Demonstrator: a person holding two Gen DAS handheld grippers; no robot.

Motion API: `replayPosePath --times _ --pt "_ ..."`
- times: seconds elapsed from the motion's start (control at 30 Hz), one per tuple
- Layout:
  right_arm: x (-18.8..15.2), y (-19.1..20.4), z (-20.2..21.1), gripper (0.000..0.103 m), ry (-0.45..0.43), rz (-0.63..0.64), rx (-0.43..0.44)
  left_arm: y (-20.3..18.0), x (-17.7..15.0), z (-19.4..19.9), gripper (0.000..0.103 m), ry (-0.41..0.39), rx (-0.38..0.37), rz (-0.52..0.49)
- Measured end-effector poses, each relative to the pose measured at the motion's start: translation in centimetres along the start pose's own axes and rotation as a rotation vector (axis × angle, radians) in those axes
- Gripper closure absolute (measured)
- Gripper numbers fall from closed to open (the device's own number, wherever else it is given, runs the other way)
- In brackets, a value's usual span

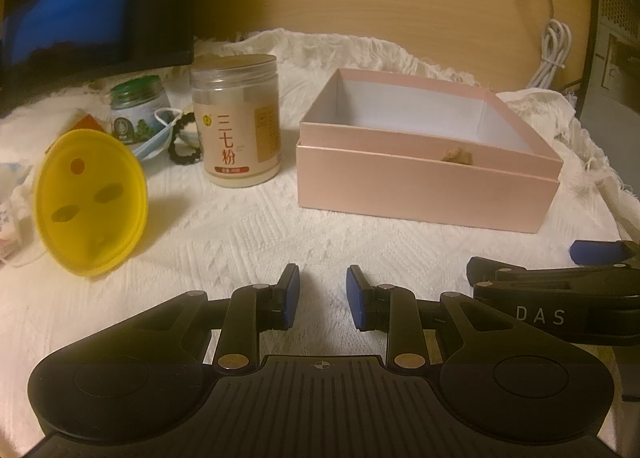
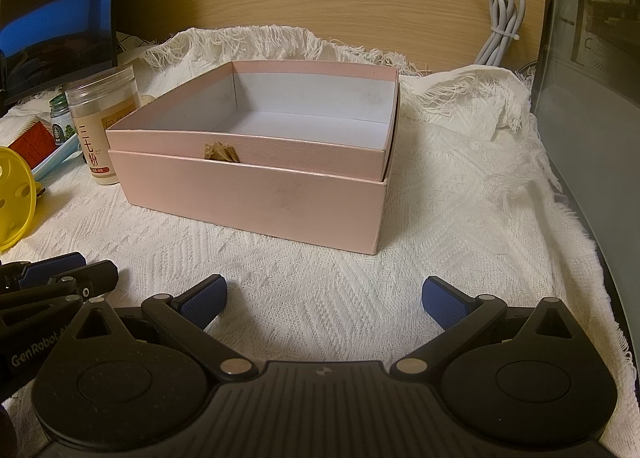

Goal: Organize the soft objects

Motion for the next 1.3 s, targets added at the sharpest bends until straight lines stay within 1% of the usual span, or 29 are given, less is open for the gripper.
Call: replayPosePath --times 1.1,1.3 --pt "-0.09 -0.01 -0.04 0.0 -0.001 0.0 0.001 -0.06 -0.03 0.03 0.073 -0.001 0.004 -0.004" --pt "-0.58 0.12 -0.17 0.0 -0.003 -0.007 0.008 -0.06 -0.03 0.04 0.073 -0.001 0.003 -0.003"
Point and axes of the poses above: each gripper's, at about its wrist camera, not at the fingertips, and z roughly against the way its jaws point, y to its left, x to its top, the point moved 5 cm from there along -z, roughly the way its jaws point, and after that the axes turned 6 degrees about -z, right-handed, at the moved point
